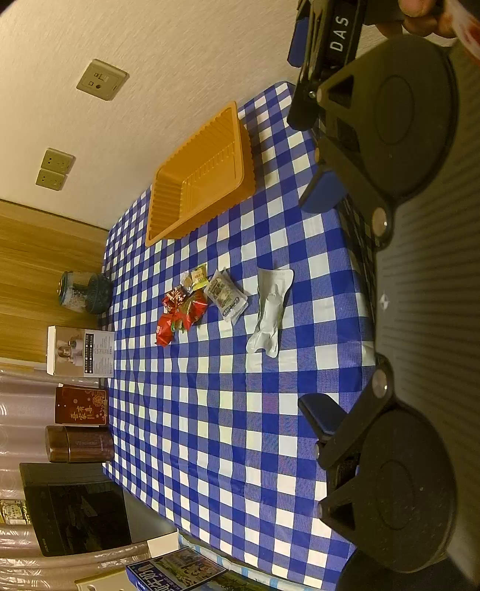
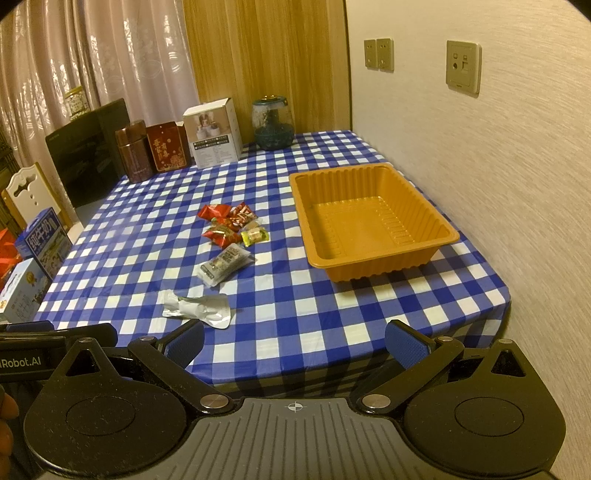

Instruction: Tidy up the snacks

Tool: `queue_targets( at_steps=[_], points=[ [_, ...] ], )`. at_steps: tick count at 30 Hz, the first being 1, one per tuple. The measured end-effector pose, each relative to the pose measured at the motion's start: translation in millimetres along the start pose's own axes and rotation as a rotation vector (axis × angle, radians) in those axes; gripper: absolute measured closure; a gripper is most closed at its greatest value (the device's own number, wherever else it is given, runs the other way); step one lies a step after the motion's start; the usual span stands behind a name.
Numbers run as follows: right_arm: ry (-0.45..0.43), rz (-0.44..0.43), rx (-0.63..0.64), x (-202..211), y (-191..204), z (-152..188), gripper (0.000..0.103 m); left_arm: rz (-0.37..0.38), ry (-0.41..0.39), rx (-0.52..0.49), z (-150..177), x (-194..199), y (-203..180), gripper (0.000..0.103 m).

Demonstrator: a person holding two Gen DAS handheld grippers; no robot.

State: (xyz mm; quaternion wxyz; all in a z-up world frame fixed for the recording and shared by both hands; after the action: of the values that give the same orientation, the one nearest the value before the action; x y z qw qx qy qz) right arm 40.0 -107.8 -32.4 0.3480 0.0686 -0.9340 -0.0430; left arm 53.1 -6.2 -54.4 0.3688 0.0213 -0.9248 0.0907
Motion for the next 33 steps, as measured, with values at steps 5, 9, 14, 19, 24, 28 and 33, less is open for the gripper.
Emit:
queue_targets(
  at_steps=[5,9,14,19,24,28,33],
  points=[
    [-0.001,0.000,-0.003,-0.2,0.1,0.2,0.000,0.000,0.001,0.001,-0.2,0.1,0.2,0.000],
    [-0.001,-0.002,-0.002,-0.5,0.1,0.5,0.000,0.004,0.003,0.006,-0.6,-1.0,-0.6,0.000],
    [0.001,-0.017,0.001,-7.2,2.1,2.2,0.000,0.016,-0.002,0.021,-6.0,-4.9,5.8,0.000],
    [-0.004,-0.057,0.024,-18.3,10.8,4.2,0.000,0.018,0.007,0.037,-13.4,-15.8,22.3,0.000],
    [-0.010,-0.106,0.062,-32.8,23.6,0.1,0.000,0.024,0.008,0.024,-28.9,-26.3,40.4,0.000],
    [-0.017,-0.152,0.118,-48.1,38.7,-4.3,0.000,0.031,0.005,-0.023,-44.1,-38.4,51.1,0.000],
    [-0.017,-0.202,0.200,-68.7,54.4,-6.5,0.000,0.057,0.010,-0.096,-58.2,-59.1,58.4,0.000]
  ],
)
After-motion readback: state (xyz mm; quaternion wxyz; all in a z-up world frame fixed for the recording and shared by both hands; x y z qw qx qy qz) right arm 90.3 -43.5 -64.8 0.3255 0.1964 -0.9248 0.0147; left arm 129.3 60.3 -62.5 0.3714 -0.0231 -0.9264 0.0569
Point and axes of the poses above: each gripper's, at about its wrist camera, not at the fingertips, and x roughly against the way its jaws point, y to its left, z to its underside, the point moved 8 cm from there along -x, roughly the way its jaws point, and after that the axes turned 2 degrees about -y, right-handed, at the moved point
